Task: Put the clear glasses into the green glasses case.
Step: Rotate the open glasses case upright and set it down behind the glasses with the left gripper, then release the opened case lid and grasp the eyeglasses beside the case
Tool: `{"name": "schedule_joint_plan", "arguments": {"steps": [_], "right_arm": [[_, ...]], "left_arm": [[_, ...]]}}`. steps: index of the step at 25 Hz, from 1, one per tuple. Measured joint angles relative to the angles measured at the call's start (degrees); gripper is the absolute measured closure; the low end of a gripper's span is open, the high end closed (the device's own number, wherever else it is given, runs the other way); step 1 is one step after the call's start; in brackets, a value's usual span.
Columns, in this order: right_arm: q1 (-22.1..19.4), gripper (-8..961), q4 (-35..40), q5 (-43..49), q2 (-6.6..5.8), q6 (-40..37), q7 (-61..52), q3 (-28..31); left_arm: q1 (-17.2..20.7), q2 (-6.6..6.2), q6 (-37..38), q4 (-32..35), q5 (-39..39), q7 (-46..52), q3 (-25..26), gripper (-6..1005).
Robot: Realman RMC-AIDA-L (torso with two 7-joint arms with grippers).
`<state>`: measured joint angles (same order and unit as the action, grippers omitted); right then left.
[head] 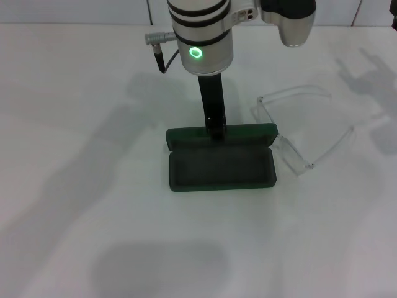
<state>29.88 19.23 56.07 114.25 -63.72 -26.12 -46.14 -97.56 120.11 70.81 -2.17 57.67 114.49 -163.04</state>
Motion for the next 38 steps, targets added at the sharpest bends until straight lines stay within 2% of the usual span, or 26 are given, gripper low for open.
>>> {"name": "schedule_joint_plan", "arguments": {"steps": [11,24,28,33,38], "right_arm": [[0.0,331,0.0,0.0,0.09,0.0,0.0,0.0],[-0.8,333,-0.1,0.1,0.19,0.0,0.2,0.0],[-0.8,333,-0.1,0.2,0.23,0.0,0.2,0.0],[-0.8,334,0.0,1.0,0.50,0.1,0.2,-1.6],[-1.1,334,2.9,1.8,0.89,2.0,-2.5,-7.6]], "left_arm": [[-2.7,-0.06,4.6,-0.4,-0.1,0.0,0.0,726],[-5.0,-0.03,5.0,-2.6,-0.2,-0.1,0.0,730],[-6.1,-0.10,5.1,-5.4,-1.9,-1.3,0.0,732],[-5.3,-0.14,4.5,-16.7,-13.1,-7.3,0.0,734],[1.4,-1.19,6.6,-31.0,-33.2,-14.8,-0.1,736]]}}
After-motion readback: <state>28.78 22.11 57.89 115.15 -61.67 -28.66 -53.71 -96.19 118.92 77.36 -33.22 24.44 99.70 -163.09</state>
